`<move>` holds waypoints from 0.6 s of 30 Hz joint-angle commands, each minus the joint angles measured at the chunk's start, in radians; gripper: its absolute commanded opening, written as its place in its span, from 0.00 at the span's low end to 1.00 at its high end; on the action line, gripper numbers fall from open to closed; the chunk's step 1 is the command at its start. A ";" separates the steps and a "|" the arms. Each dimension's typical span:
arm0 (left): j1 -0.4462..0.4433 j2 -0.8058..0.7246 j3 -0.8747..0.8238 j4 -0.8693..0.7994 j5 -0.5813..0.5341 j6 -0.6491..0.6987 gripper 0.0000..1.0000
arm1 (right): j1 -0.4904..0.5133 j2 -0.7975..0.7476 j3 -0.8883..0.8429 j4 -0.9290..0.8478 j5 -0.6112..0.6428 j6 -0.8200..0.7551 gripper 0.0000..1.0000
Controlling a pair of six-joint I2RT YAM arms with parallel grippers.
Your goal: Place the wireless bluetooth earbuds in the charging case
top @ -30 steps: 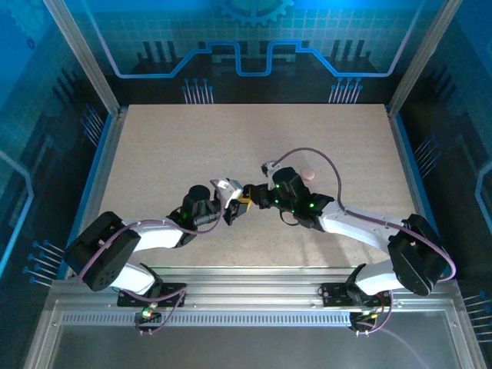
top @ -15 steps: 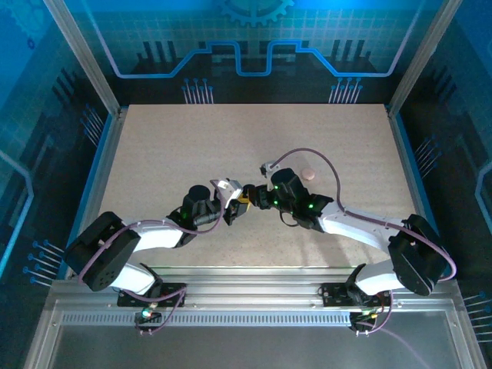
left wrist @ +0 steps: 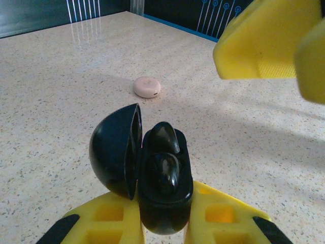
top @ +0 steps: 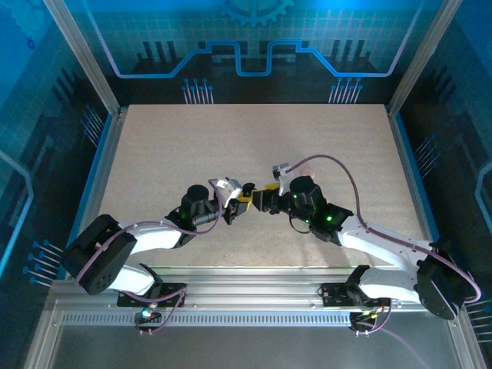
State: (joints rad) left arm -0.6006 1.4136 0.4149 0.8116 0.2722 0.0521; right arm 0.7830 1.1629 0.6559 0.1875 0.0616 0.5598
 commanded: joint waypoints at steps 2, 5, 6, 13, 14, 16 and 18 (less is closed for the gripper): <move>-0.006 -0.029 0.024 -0.033 0.049 0.031 0.06 | -0.027 -0.023 -0.024 -0.006 -0.079 0.012 0.59; -0.007 -0.041 0.048 -0.080 0.065 0.056 0.06 | -0.030 -0.034 -0.022 -0.001 -0.125 -0.008 0.62; -0.007 -0.046 0.053 -0.094 0.067 0.058 0.07 | -0.030 -0.038 -0.023 -0.001 -0.127 -0.012 0.62; -0.006 -0.087 0.060 -0.159 0.085 0.055 0.07 | -0.050 -0.089 -0.047 -0.011 -0.134 -0.051 0.64; -0.007 -0.089 0.064 -0.171 0.088 0.054 0.07 | -0.053 -0.100 -0.051 -0.014 -0.134 -0.059 0.64; -0.006 -0.095 0.067 -0.189 0.100 0.054 0.07 | -0.053 -0.130 -0.060 -0.018 -0.135 -0.085 0.66; -0.005 -0.103 0.072 -0.215 0.117 0.062 0.07 | -0.053 -0.157 -0.067 -0.027 -0.140 -0.120 0.66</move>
State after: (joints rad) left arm -0.6006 1.3392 0.4541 0.6464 0.3393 0.0864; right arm 0.7383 1.0477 0.6010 0.1677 -0.0612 0.5003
